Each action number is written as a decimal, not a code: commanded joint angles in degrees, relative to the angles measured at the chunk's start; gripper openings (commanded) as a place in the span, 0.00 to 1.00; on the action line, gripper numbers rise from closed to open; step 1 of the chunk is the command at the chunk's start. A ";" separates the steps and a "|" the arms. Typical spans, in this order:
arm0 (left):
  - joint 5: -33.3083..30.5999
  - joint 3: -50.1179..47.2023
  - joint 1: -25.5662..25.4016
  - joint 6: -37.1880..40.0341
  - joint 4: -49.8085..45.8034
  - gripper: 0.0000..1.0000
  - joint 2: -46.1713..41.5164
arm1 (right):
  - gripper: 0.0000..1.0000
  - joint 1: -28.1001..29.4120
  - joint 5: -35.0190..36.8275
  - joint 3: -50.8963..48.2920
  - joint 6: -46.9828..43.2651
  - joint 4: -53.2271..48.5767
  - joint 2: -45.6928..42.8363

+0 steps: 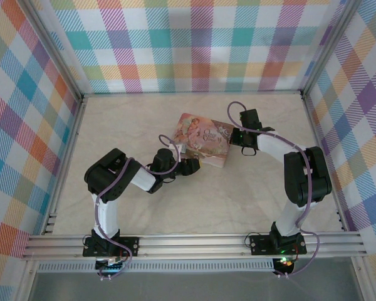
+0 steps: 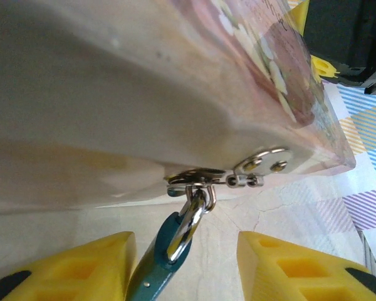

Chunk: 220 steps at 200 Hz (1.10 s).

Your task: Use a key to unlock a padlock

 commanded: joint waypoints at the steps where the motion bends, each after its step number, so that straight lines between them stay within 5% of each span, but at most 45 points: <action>1: 0.73 -0.60 0.92 1.17 -1.29 0.44 -1.68 | 0.00 0.78 -1.35 0.77 -0.05 -0.78 0.88; 119: 4.27 2.69 1.89 1.27 -4.19 0.26 -1.33 | 0.00 1.23 -1.61 0.42 -0.17 -0.57 0.98; 160: 2.80 2.91 2.24 1.09 -6.21 0.39 -2.55 | 0.00 1.33 -1.61 0.33 -0.30 -0.61 0.88; 220: 3.61 3.26 2.86 0.05 -4.89 0.30 -2.23 | 0.00 1.31 -1.79 0.59 -0.40 -0.64 0.98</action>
